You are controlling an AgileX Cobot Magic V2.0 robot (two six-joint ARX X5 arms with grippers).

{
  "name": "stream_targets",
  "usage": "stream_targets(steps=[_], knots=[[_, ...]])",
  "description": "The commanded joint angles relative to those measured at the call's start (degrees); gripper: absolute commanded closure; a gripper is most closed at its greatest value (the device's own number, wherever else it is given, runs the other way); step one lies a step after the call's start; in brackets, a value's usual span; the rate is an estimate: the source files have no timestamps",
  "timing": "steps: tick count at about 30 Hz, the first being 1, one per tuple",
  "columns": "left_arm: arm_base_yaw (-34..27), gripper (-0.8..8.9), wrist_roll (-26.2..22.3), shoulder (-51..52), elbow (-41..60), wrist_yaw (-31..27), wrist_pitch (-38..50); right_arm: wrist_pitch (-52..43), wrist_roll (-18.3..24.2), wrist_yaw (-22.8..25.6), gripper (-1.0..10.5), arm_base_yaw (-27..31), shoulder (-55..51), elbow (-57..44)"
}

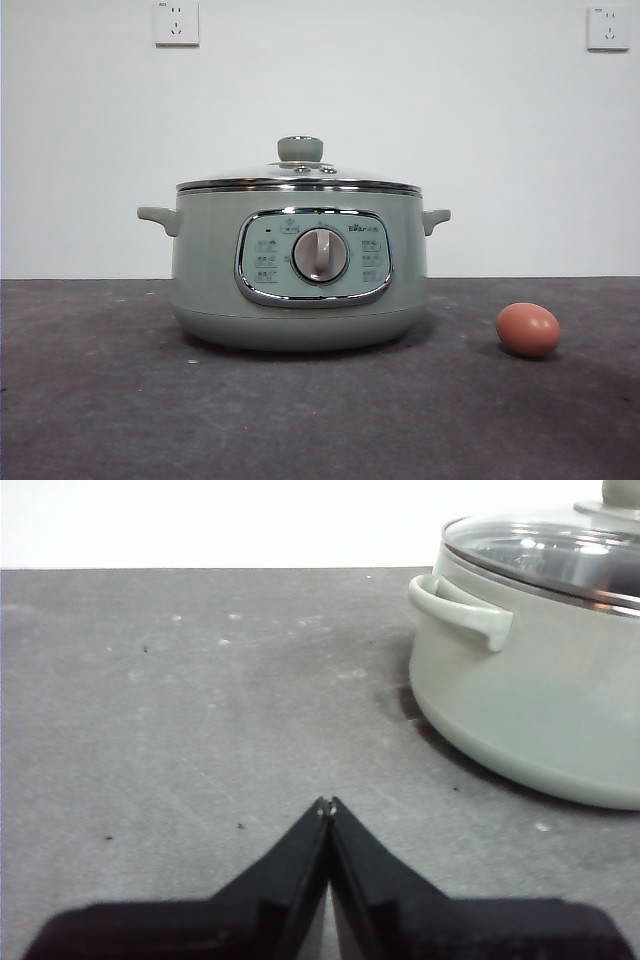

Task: Pick up the egg,open the lid,put the egg in the pot,close the lid

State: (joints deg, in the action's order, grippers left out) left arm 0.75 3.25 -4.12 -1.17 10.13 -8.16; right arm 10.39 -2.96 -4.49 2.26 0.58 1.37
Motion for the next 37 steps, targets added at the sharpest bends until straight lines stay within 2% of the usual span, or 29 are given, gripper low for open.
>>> stream_targets(steps=[1,4,10,14,19,26,32,37], knots=[[-0.17,8.19,2.82,-0.09,-1.42,0.79,0.0,-1.14,-5.27,-0.07,9.6,0.04,-0.07,0.13],[-0.17,8.2,3.3,-0.55,-3.85,0.79,-1.4,-2.27,-7.87,-0.04,9.6,0.02,-0.04,1.79],[-0.17,8.2,8.79,-3.89,-10.47,2.95,-3.34,-2.84,-8.02,-0.04,9.6,0.02,0.7,8.52],[-0.17,8.2,8.74,-8.09,-16.22,4.92,-4.83,-0.79,-8.0,-1.44,9.6,0.02,3.63,15.08],[-0.17,8.2,7.8,-14.56,-24.94,9.84,-9.51,7.65,-7.45,-4.59,9.6,0.02,9.55,25.16],[-0.17,8.2,3.41,-23.56,-39.04,16.81,-19.82,23.71,-1.51,-11.58,9.6,0.02,21.55,42.42],[-0.17,8.2,-0.96,-28.37,-49.55,19.12,-29.29,37.33,2.62,-17.14,9.6,0.02,30.82,55.95],[-0.17,8.2,-3.34,-30.23,-54.84,21.62,-35.21,47.63,7.28,-19.98,9.6,0.0,36.54,63.32]])
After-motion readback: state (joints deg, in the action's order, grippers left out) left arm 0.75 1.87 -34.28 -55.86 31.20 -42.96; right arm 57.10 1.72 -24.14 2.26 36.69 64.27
